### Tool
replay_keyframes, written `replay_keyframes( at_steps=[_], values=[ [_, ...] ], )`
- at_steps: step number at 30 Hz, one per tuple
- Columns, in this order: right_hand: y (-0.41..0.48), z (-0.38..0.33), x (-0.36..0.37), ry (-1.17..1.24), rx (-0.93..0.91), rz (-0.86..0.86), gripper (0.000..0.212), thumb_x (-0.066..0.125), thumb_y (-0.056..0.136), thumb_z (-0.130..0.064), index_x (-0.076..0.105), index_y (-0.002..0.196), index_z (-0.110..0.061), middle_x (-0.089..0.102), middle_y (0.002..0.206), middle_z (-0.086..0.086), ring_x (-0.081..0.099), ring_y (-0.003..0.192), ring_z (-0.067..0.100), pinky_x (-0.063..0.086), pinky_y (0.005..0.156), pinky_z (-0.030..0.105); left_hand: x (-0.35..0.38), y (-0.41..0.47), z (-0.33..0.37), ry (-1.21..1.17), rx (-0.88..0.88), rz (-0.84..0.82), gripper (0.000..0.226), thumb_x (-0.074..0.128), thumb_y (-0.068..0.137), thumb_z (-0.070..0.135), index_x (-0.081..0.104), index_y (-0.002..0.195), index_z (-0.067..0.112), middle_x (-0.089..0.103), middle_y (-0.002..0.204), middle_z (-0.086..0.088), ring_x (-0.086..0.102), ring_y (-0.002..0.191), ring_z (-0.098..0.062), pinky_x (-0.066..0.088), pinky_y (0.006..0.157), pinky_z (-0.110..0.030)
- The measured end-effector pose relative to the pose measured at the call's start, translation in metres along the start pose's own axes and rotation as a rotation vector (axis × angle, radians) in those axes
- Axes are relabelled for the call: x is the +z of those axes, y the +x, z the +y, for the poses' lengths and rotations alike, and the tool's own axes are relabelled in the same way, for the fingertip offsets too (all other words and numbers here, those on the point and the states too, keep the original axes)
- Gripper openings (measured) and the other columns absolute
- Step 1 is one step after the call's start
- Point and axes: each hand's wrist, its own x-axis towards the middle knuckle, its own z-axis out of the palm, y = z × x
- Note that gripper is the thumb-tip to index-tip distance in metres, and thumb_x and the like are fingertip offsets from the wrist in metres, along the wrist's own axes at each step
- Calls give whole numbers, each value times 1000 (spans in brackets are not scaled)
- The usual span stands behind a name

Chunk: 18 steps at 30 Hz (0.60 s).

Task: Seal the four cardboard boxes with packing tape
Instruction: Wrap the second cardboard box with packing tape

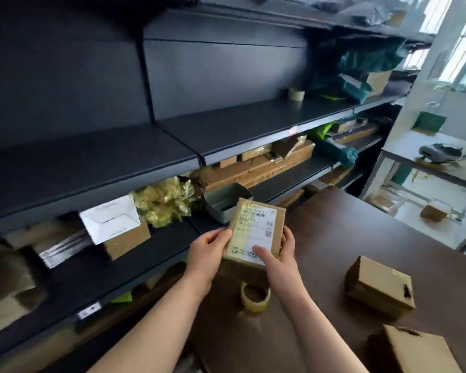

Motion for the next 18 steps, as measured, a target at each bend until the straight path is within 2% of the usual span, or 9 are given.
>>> replay_keyframes(
  at_steps=[3, 6, 9, 11, 14, 16, 18],
  values=[
    [-9, -22, 37, 12, -78, -141, 81, 72, 63, -50, 27, 129, -60, 60, 124, -11, 62, 113, 19, 50, 98, 47, -44, -24, 22, -112, 32, 119, 17, 67, 88, 28, 72, 101, 19, 76, 87, -2, 72, 81, -18, 52, 63, -28],
    [-26, -49, 80, 10, -154, -298, 84, 70, 60, -54, 27, 133, -59, 58, 129, -9, 58, 118, 19, 48, 101, 47, -90, -53, 45, -190, 93, 231, 17, 67, 87, 27, 73, 99, 16, 76, 85, -3, 71, 79, -19, 52, 63, -28],
    [-47, -75, 129, 11, -223, -438, 79, 69, 82, -38, 21, 143, -49, 57, 128, -10, 58, 115, 16, 51, 97, 43, -139, -80, 66, -215, 194, 370, 14, 67, 88, 29, 74, 96, 19, 76, 87, 1, 70, 80, -14, 52, 62, -23],
    [-64, -91, 161, 13, -274, -509, 73, 65, 90, -28, 20, 145, -43, 57, 125, -13, 58, 112, 12, 52, 95, 38, -173, -96, 76, -216, 245, 456, 14, 67, 88, 31, 73, 97, 21, 75, 89, 3, 69, 85, -13, 54, 71, -28],
    [-90, -111, 213, -2, -320, -590, 62, 64, 91, -26, 25, 137, -38, 55, 124, -13, 57, 111, 10, 52, 96, 39, -226, -117, 86, -234, 279, 558, 21, 69, 85, 35, 73, 101, 22, 74, 96, 1, 69, 94, -19, 56, 86, -41],
    [-107, -119, 250, -24, -324, -636, 56, 63, 92, -28, 25, 132, -38, 54, 123, -14, 56, 111, 10, 52, 95, 39, -262, -129, 88, -258, 288, 628, 22, 70, 84, 37, 72, 102, 24, 74, 97, 1, 69, 95, -19, 56, 86, -44],
    [-125, -127, 287, -57, -336, -687, 59, 63, 92, -33, 23, 136, -38, 53, 125, -12, 55, 109, 9, 52, 92, 36, -299, -141, 91, -268, 306, 685, 21, 69, 85, 37, 72, 101, 25, 74, 97, 1, 69, 94, -19, 57, 84, -44]
  ],
)
